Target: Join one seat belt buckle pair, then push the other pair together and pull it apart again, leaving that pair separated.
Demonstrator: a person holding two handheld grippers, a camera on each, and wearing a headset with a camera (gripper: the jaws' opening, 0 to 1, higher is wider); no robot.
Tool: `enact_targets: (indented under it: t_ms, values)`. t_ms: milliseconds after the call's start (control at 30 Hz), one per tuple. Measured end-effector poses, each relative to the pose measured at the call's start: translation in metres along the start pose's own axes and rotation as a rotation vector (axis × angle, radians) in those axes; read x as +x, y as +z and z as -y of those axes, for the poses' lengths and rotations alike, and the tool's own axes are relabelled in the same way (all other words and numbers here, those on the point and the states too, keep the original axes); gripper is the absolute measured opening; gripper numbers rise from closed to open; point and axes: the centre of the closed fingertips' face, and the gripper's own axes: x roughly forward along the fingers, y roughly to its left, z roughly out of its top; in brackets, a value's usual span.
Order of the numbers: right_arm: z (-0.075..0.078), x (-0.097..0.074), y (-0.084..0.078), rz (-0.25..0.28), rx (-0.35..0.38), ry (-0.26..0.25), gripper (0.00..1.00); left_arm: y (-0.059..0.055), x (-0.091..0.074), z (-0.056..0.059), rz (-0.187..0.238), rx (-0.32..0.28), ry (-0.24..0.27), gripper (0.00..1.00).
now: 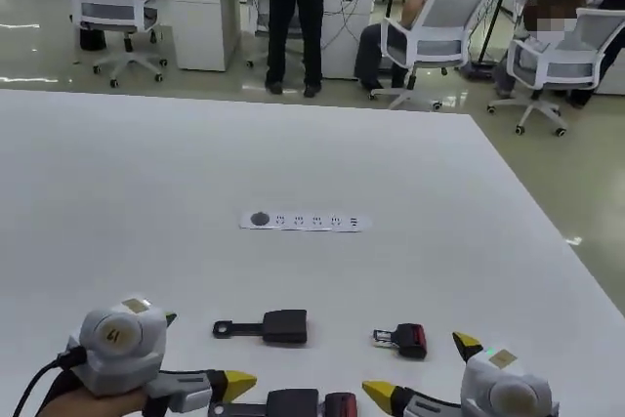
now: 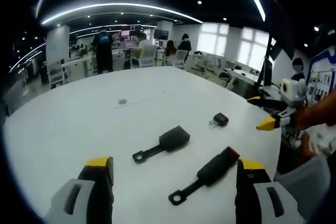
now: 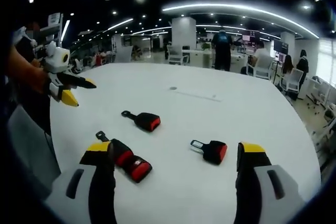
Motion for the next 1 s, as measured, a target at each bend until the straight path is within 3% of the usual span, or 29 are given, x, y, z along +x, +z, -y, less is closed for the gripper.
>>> enact_targets:
  t_ms: [267, 433, 800, 1000]
  values:
    - [-0.013, -0.015, -0.008, -0.001, -0.018, 0.011, 1.00, -0.009, -0.034, -0.005, 0.052, -0.040, 0.011, 1.00]
    - [-0.012, -0.023, -0.007, 0.001, -0.038, 0.002, 1.00, -0.023, -0.054, -0.013, 0.043, -0.029, 0.021, 1.00]
    - [-0.022, -0.031, -0.005, 0.015, -0.045, -0.009, 1.00, -0.024, -0.080, -0.023, 0.089, -0.034, 0.041, 1.00]
    - [-0.022, -0.033, -0.006, 0.013, -0.052, -0.017, 1.00, -0.029, -0.082, -0.025, 0.063, 0.008, 0.036, 1.00]
